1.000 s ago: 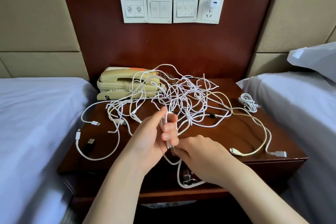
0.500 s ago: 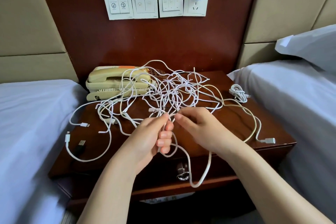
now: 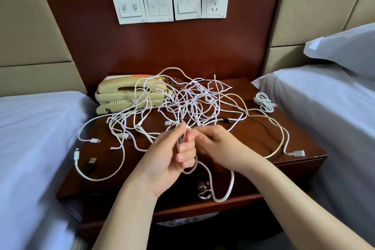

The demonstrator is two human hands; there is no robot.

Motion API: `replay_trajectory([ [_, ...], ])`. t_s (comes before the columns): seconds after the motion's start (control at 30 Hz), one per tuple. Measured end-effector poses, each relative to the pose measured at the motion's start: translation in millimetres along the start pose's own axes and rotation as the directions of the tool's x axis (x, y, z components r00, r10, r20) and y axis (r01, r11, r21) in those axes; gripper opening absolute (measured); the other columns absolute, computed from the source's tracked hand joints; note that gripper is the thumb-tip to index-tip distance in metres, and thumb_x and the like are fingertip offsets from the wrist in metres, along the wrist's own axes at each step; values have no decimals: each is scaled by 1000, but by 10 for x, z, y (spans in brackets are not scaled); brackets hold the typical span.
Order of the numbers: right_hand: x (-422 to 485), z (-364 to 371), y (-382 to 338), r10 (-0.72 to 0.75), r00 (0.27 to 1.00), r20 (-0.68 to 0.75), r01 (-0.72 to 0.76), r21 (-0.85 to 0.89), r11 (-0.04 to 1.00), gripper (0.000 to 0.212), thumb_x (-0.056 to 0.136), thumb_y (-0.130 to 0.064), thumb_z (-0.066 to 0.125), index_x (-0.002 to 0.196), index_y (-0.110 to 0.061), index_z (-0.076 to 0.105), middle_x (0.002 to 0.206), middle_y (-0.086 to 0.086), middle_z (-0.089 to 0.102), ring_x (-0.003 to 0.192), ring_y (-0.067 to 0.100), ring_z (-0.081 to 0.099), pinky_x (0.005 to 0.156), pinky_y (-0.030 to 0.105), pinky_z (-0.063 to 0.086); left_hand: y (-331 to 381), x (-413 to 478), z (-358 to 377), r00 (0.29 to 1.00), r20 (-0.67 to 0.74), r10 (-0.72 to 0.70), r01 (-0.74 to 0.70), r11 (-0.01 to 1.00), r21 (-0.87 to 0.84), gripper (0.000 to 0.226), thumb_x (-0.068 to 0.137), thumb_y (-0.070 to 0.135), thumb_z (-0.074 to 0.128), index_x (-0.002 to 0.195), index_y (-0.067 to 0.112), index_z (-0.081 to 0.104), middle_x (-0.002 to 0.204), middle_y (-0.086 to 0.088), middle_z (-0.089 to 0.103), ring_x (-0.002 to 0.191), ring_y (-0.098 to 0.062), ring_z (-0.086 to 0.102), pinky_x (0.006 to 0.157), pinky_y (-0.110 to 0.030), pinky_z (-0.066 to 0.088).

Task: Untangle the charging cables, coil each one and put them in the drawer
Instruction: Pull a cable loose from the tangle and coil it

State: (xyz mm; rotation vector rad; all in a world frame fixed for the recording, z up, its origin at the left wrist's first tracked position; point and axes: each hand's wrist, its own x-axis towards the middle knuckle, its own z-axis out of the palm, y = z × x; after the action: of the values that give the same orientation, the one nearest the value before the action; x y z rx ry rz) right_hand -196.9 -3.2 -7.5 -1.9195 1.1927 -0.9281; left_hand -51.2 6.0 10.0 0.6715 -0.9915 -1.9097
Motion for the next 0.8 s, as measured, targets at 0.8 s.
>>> replay_trajectory([
  [0.8,-147,126,-263,-53,995,80,89,-550,831,21,92,-27,55,74,-17,54,66,2,52,62,18,46,59,28,35,17,255,-144,919,-380,105,-41,984,172,60,100,45,23,71,3,53,54,-9,59,44,-16,59,44,-20,50],
])
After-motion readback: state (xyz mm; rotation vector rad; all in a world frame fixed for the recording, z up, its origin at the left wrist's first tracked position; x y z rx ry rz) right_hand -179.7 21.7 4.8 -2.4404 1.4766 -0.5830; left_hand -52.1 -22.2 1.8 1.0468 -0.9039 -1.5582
